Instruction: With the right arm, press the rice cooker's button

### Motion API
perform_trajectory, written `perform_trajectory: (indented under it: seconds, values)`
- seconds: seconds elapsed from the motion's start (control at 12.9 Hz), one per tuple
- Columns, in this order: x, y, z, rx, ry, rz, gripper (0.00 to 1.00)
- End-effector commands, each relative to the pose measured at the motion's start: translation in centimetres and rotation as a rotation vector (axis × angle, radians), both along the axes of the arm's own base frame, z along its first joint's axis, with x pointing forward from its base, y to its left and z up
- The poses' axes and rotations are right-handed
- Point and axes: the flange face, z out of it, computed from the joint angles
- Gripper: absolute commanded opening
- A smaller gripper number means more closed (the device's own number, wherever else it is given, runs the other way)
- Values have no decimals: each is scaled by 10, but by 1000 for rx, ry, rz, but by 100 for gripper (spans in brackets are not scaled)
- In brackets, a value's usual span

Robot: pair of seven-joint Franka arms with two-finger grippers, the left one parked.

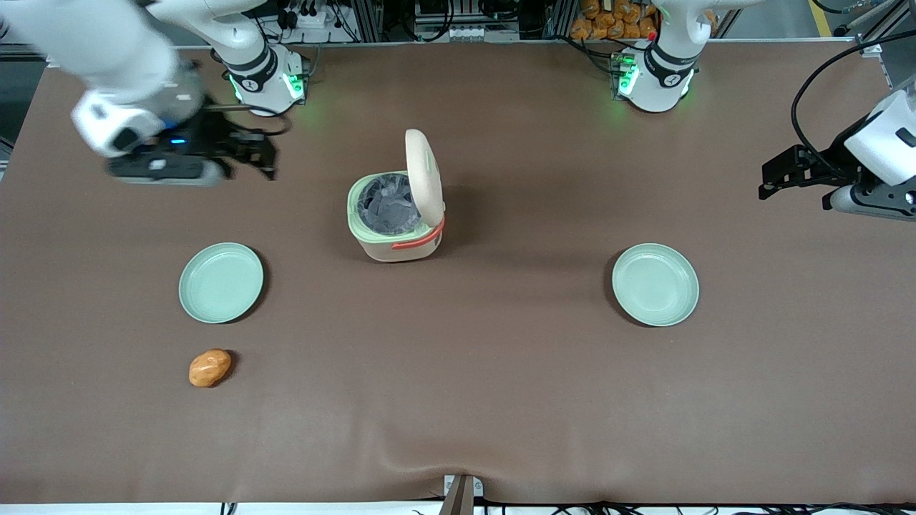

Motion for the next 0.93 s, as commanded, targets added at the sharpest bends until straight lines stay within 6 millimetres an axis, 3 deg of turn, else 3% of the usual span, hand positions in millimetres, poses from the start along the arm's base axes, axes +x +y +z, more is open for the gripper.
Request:
perform_trajectory:
  seconds: [0.0,0.23,0.7,0.85]
  values:
    - [-1,-48,18,-14,-34,51,100]
    - [-6,-79,27,-107,-51,70,100]
    - [-5,-147,28,-107,-31,82,100]
    - [-5,-162,28,-105,-29,99,100]
